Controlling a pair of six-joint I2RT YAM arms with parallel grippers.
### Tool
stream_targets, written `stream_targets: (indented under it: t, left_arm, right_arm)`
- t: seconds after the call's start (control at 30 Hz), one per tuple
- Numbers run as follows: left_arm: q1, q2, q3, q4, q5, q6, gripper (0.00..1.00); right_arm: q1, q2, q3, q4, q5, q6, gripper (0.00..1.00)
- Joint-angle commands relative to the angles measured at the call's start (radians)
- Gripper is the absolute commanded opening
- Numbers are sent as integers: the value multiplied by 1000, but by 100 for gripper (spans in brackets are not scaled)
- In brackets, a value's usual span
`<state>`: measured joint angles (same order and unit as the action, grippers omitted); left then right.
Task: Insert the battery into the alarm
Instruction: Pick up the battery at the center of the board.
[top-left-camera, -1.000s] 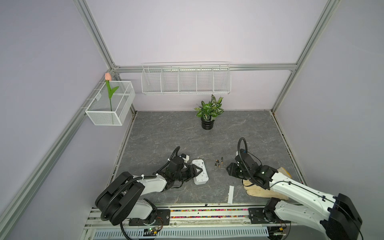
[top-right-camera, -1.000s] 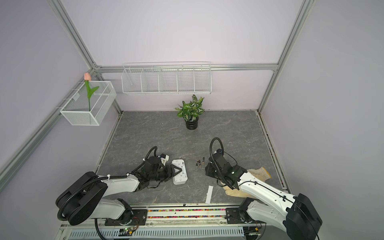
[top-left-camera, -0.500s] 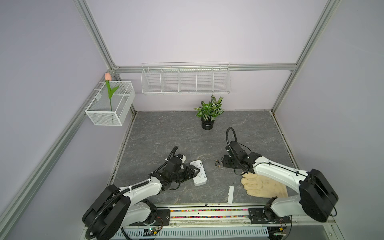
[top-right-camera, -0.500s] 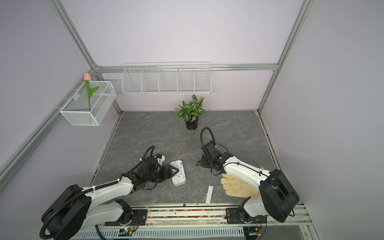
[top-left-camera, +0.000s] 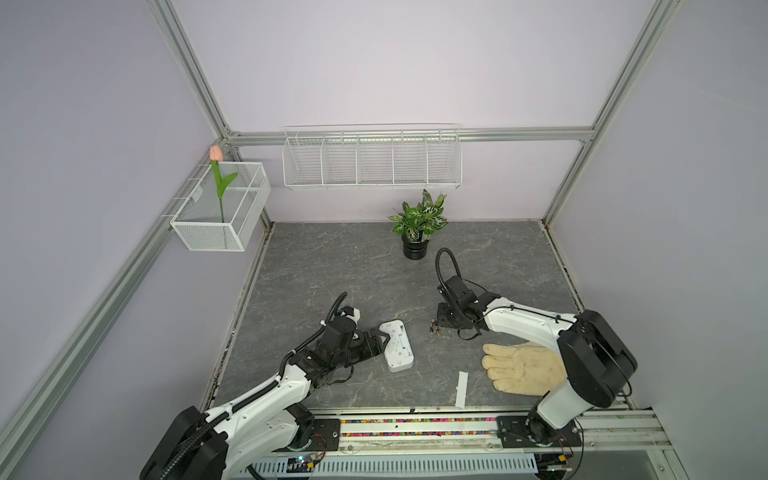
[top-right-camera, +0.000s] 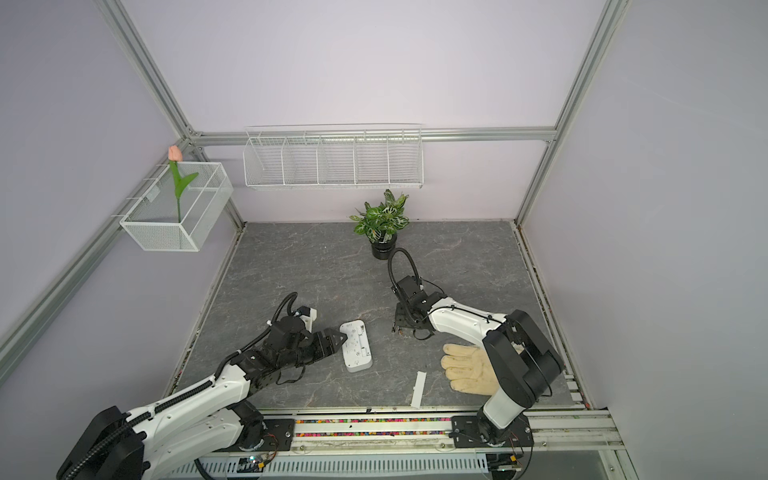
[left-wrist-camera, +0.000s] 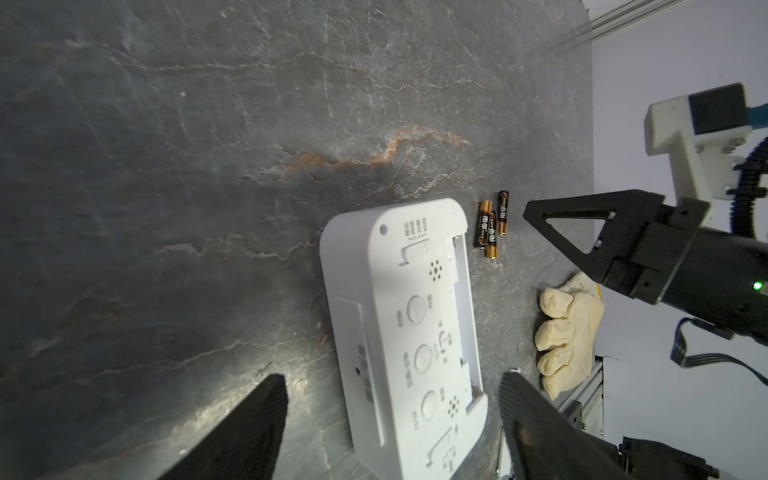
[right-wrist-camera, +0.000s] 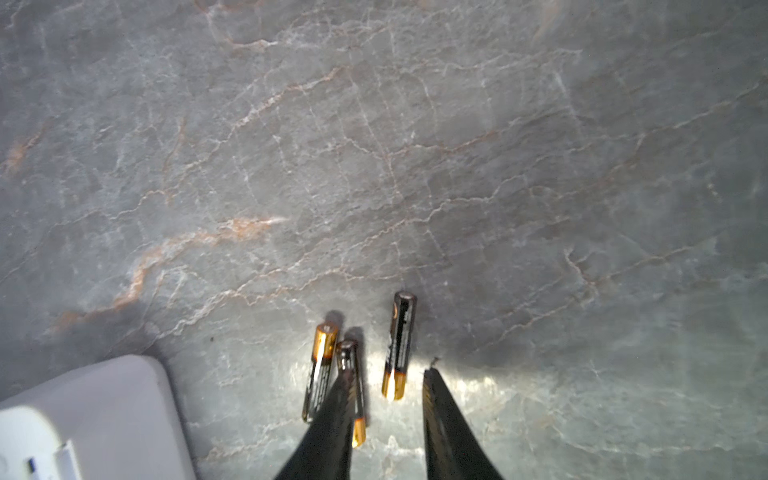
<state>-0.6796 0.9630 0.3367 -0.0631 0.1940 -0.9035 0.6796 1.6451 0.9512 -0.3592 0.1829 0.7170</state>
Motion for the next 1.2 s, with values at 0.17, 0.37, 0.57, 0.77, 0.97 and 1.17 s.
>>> stream_targets:
  t: [0.17,0.37,0.57,0.77,0.97,1.17]
  left_arm:
    - [6,4,8,-1,-28,1,81]
    - [6,36,8,35,-19,-2,79]
    - [6,48,12,37,-16,1,78]
    - [6,52,18,34,-19,5,78]
    - [6,63,26,27,-20,11,78]
    - [6,70,26,26,-19,14,78]
  right_arm:
    - [-16,69,53,-28,22,-33,29]
    - [-18,105,54,-18,7,-30,26]
    - [-18,132,61,-18,3,-35,21]
    - [-18,129,54,-39,-8,-45,16]
    - [-14,102,47,-74,-7,-61,21]
    - [-2,125,76,-149,-2,-78,22]
